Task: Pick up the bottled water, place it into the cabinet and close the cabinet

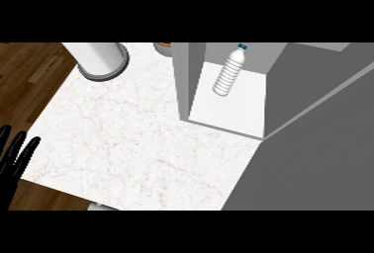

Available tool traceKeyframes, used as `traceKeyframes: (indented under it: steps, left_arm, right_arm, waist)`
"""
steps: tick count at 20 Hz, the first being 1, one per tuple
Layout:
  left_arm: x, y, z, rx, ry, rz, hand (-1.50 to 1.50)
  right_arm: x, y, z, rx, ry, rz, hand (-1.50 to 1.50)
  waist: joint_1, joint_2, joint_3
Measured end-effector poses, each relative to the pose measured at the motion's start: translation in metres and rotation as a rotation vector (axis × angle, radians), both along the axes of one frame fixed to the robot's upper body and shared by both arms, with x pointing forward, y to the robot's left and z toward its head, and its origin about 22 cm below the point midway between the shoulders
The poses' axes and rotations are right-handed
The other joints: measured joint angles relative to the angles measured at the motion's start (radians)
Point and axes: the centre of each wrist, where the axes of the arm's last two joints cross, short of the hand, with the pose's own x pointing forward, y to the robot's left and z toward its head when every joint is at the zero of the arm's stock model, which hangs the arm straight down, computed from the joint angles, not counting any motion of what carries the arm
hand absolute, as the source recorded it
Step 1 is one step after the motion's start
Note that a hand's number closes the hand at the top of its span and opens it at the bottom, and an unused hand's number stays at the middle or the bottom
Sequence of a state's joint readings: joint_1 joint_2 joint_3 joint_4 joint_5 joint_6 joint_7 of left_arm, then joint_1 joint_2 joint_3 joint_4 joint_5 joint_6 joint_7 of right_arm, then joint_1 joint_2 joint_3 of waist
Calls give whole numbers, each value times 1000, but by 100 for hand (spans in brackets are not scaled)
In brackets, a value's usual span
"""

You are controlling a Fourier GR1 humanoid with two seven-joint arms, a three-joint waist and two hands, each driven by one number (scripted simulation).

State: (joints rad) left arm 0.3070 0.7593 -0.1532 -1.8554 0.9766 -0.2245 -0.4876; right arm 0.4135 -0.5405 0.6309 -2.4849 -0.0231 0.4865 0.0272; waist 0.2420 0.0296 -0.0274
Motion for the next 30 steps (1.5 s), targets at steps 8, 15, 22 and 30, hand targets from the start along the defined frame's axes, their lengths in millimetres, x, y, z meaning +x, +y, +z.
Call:
traceKeyframes:
  steps: [8, 15, 22, 30]
  left_arm:
    - [2, 6, 1, 3, 1, 0, -150]
    - [3, 9, 4, -2, -8, -5, -150]
    - [8, 11, 9, 0, -31, -23, -150]
    - [11, 14, 12, 3, -40, -34, -150]
  right_arm:
    - [8, 0, 5, -49, -50, 48, 150]
    - [9, 1, 5, -42, -46, 48, 150]
    - [12, 2, -1, 9, 2, 59, 150]
    - [23, 7, -3, 55, 27, 3, 150]
  waist:
    - [0, 2, -3]
    - [4, 16, -5]
    - [38, 44, 0]
    - [42, 50, 3]
